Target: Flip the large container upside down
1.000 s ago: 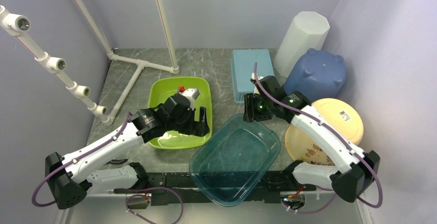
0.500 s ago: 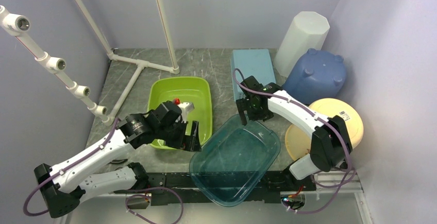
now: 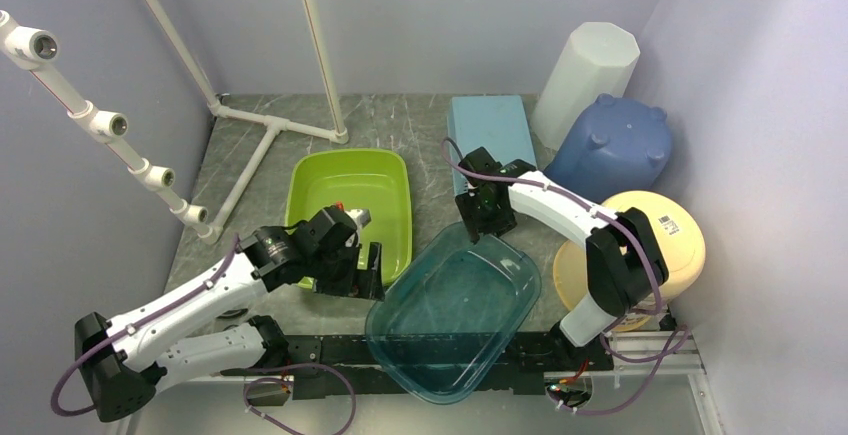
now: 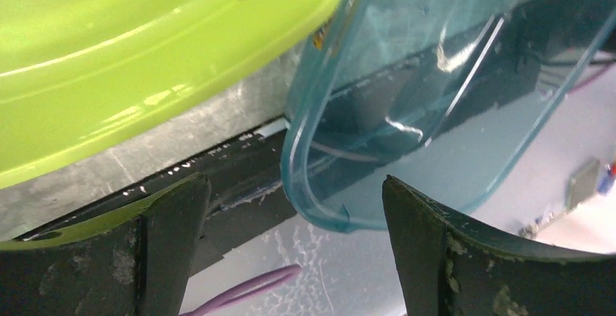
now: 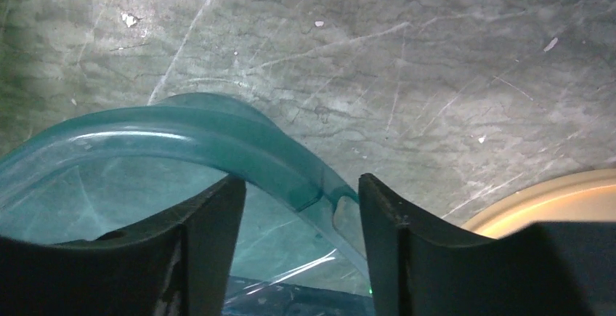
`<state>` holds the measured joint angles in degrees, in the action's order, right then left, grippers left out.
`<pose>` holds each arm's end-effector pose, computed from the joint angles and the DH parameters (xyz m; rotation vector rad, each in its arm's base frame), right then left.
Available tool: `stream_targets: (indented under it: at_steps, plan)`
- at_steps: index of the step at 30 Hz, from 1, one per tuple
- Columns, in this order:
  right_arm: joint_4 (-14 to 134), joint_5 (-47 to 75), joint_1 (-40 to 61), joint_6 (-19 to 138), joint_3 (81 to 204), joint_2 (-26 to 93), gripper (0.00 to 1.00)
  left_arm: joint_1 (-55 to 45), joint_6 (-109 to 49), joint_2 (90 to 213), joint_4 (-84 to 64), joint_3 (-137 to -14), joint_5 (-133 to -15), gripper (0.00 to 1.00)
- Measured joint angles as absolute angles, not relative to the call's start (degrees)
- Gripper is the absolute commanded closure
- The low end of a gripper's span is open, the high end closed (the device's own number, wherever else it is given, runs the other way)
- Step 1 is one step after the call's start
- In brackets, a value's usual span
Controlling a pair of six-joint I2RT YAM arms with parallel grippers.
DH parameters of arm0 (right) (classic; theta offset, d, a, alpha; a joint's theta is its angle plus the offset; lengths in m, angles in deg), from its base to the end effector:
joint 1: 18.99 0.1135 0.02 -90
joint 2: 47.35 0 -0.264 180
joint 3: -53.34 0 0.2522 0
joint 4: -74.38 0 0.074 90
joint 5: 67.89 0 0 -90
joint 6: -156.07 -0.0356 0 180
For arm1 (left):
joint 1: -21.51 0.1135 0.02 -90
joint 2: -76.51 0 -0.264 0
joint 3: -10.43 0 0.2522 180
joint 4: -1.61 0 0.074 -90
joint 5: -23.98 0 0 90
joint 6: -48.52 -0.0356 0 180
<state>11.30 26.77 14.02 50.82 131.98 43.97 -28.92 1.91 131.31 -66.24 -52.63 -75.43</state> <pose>0.2524 0.1605 0.2160 -0.4303 2.8492 0.0401 0.1055 -0.1368 0.2713 0.2352 2.7999 -0.7155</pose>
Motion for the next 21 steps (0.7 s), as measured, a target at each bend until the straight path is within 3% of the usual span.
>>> stream_targets:
  at_steps: [9, 13, 21]
  plan:
    - [11.2, 25.9, 14.9, 53.5, 131.9, 45.0, 0.69, -27.1, 1.8, 136.3, -61.2, -63.7, -63.2, 0.05]
    - [10.7, 25.9, 15.5, 54.1, 131.5, 44.7, 0.71, -20.9, 0.9, 148.4, -56.8, -73.9, -62.3, 0.05]
    - [12.3, 24.6, 16.2, 52.4, 127.8, 40.7, 0.76, -11.1, -0.7, 170.1, -52.6, -76.5, -64.3, 0.05]
